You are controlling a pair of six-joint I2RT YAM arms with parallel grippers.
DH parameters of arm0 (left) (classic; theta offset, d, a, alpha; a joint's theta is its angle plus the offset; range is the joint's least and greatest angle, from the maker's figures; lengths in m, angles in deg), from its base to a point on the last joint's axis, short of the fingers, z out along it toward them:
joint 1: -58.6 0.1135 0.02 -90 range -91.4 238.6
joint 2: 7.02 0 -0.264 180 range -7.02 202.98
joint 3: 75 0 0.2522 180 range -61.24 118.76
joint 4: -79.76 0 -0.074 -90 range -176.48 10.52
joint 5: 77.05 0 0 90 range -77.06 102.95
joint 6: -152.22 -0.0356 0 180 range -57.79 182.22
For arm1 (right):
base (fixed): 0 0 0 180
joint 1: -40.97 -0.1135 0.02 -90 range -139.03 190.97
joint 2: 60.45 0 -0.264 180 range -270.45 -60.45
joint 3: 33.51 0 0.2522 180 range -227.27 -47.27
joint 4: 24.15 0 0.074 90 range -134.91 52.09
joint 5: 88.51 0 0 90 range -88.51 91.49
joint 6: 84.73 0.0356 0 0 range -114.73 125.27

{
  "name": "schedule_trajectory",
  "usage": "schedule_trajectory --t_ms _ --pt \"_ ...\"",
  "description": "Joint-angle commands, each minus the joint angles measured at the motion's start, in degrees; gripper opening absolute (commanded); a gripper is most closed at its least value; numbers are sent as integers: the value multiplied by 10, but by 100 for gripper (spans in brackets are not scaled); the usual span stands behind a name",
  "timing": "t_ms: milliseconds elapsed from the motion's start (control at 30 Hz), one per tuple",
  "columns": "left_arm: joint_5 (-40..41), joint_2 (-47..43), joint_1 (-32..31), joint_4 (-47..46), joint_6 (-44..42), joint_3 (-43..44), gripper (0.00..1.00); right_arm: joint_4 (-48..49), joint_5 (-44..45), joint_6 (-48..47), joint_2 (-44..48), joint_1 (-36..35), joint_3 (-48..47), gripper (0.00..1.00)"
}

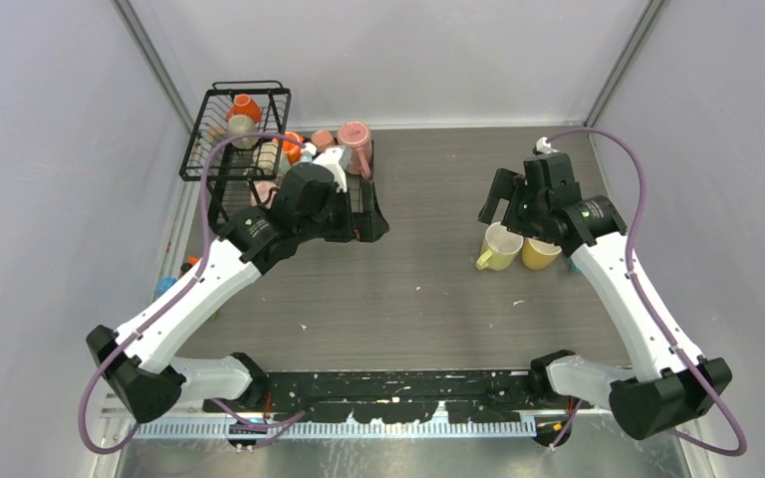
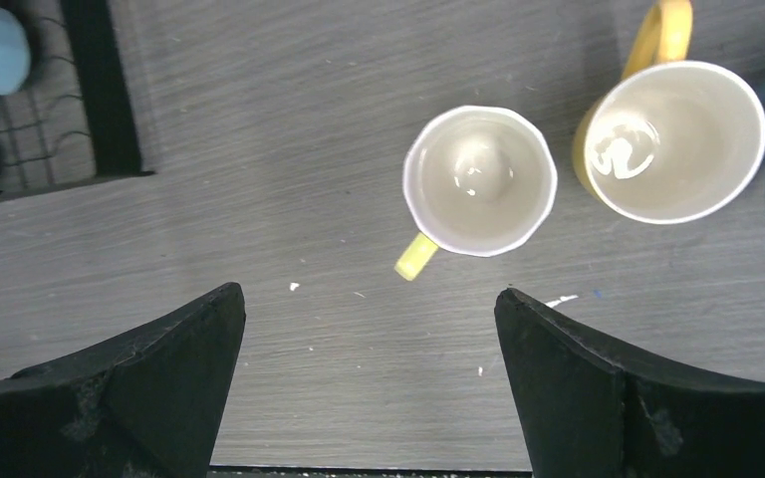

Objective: Unload the cups from the dish rack
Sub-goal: Unload the cup from the dish rack.

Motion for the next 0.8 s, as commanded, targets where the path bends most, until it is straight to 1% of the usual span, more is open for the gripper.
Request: schedule_trajectory --t_ms 0,33,133,267,500,667,767 --pt "160 42 -2 24 -33 47 100 50 -41 3 25 0 7 100" --pt "194 57 -2 25 -34 57 100 54 -46 3 28 1 9 100" --pt "259 103 -1 12 -33 84 100 65 -56 4 36 1 12 100" --pt "298 179 13 -14 -31 129 100 67 -68 5 44 0 13 100" --pt "293 330 64 -34 -38 235 100 52 -73 7 70 1 8 100" --pt "248 435 106 -36 -32 313 100 34 -97 10 93 1 2 100" --pt "237 487 124 -30 -31 362 99 24 -99 12 107 0 -4 100"
